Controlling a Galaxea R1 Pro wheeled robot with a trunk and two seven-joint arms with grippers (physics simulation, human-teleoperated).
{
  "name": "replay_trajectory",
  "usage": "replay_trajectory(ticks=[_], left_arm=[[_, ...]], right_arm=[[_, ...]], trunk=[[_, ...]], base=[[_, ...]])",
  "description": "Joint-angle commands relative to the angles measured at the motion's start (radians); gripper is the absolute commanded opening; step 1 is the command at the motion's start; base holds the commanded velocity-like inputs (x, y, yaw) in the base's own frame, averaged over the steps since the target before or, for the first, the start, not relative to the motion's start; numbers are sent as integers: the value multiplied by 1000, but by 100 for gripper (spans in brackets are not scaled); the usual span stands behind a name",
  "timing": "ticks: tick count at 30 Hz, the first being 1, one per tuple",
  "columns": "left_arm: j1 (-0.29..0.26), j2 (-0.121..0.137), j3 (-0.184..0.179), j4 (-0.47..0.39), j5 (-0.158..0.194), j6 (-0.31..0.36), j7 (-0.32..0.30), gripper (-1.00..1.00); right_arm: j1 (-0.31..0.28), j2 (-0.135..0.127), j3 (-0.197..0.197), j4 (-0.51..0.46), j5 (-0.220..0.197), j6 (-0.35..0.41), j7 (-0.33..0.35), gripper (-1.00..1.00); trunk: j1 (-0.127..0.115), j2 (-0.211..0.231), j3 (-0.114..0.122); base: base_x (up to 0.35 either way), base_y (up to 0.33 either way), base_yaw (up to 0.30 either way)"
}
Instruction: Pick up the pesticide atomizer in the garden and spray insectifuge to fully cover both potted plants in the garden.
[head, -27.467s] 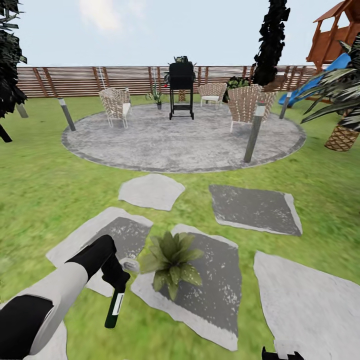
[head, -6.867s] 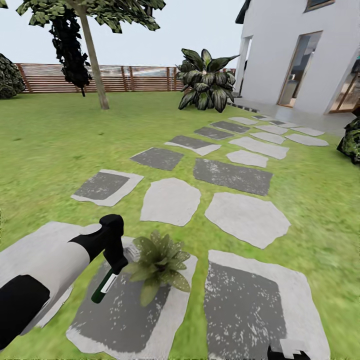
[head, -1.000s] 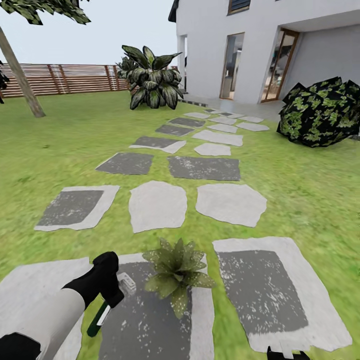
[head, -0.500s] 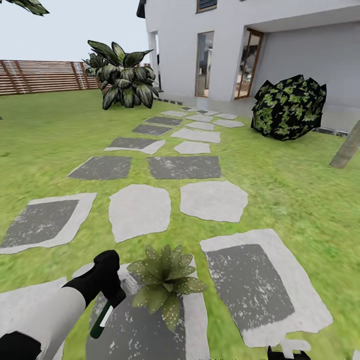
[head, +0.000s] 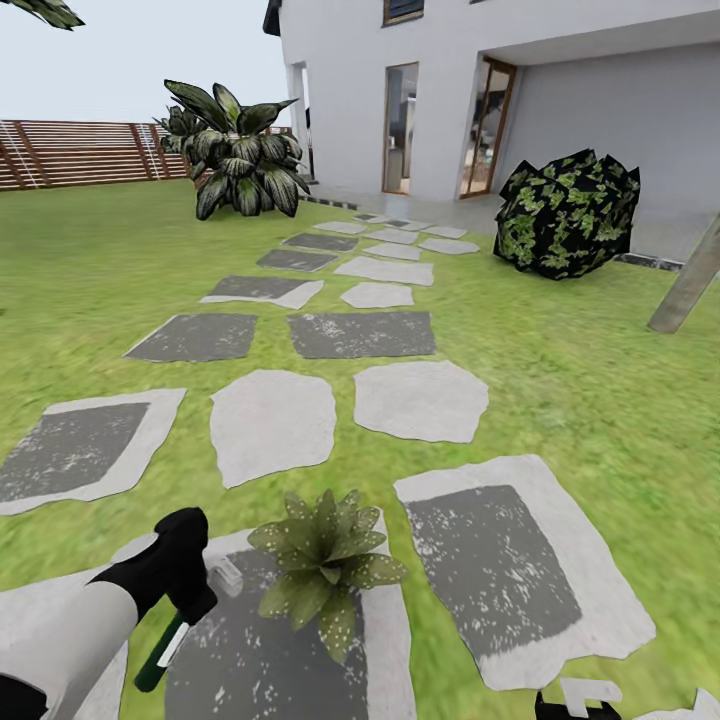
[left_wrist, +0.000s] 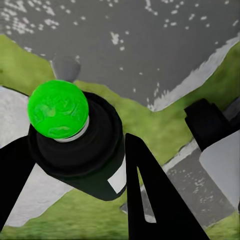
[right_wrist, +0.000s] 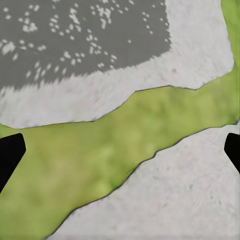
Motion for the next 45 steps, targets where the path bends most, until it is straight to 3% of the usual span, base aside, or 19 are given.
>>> replay_trajectory(ticks=[1, 5, 9, 11, 20, 34, 45], left_arm=[[0, 0, -3, -1, -7, 5, -10, -100], [0, -15, -2, -2, -4, 6, -9, -100], [14, -62, -1, -2, -7, 5, -7, -100], [29, -73, -2, -2, -7, 5, 1, -100], [83, -33, 4, 0, -6, -4, 20, -100], [84, -44, 8, -14, -6, -2, 21, -100], [84, 10, 10, -16, -6, -2, 24, -100]], right_arm=[[-1, 0, -8, 2, 10, -3, -4, 100], [-1, 0, -8, 2, 10, -2, -4, 100], [-1, 1, -8, 2, 10, -2, -4, 100], [-1, 1, -8, 2, 10, -2, -4, 100], [-1, 1, -8, 2, 10, -2, -4, 100], [-1, 1, -8, 2, 10, -2, -4, 100], [-1, 1, -8, 2, 10, -2, -4, 100]], trunk=[[0, 0, -1], [0, 0, -1], [0, 0, -1], [0, 0, -1], [0, 0, -1], [0, 0, -1], [0, 0, -1]], base=[[0, 0, 0], [0, 0, 0], [0, 0, 0], [0, 0, 0], [0, 0, 0], [0, 59, -177], [0, 159, -34]])
